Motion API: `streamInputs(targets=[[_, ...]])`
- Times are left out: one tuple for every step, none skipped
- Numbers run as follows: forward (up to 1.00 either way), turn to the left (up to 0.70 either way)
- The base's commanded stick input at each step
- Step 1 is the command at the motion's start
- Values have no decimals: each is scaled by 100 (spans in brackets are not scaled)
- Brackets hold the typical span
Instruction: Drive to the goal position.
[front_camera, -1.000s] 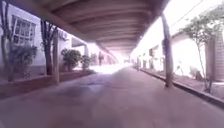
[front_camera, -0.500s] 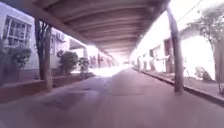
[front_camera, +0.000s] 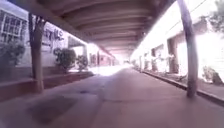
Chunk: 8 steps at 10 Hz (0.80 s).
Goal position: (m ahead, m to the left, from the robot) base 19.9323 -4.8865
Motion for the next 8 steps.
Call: streamInputs(targets=[[85, 0], [85, 0], [85, 0], [85, 0], [85, 0], [85, 0], [85, 0], [85, 0]])
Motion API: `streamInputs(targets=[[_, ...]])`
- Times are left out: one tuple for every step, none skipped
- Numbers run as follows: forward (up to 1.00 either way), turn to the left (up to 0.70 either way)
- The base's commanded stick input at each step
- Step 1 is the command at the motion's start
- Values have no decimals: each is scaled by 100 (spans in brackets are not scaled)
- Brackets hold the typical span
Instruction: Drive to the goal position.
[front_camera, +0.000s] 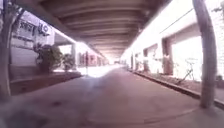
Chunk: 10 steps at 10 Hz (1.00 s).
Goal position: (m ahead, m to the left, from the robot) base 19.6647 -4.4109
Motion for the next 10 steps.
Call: streamInputs(targets=[[85, 0], [85, 0], [85, 0], [85, 0], [85, 0], [85, 0], [85, 0], [85, 0], [85, 0], [85, 0]])
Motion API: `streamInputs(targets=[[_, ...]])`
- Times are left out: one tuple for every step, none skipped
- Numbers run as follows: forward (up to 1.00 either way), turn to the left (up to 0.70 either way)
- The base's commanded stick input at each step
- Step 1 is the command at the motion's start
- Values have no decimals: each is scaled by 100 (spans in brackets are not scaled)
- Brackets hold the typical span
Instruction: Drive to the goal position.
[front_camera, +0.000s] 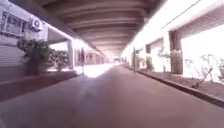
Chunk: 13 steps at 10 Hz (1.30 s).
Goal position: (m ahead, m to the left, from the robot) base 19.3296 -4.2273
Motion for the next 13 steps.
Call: streamInputs(targets=[[85, 0], [85, 0], [85, 0], [85, 0], [85, 0], [85, 0], [85, 0], [85, 0], [85, 0], [85, 0], [85, 0], [85, 0], [85, 0]])
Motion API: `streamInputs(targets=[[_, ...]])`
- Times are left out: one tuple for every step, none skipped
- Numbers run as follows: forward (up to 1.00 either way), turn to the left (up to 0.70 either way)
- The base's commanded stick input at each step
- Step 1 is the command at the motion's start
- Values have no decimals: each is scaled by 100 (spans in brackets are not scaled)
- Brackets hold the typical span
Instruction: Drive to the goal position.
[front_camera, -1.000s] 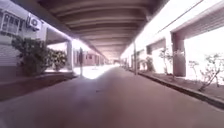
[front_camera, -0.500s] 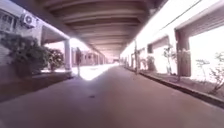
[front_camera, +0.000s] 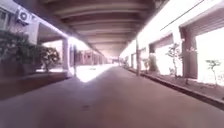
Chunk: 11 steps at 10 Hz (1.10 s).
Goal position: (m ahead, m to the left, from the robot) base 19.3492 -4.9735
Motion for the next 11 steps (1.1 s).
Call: streamInputs(targets=[[85, 0], [85, 0], [85, 0], [85, 0], [85, 0], [85, 0], [85, 0], [85, 0], [85, 0], [85, 0], [85, 0]])
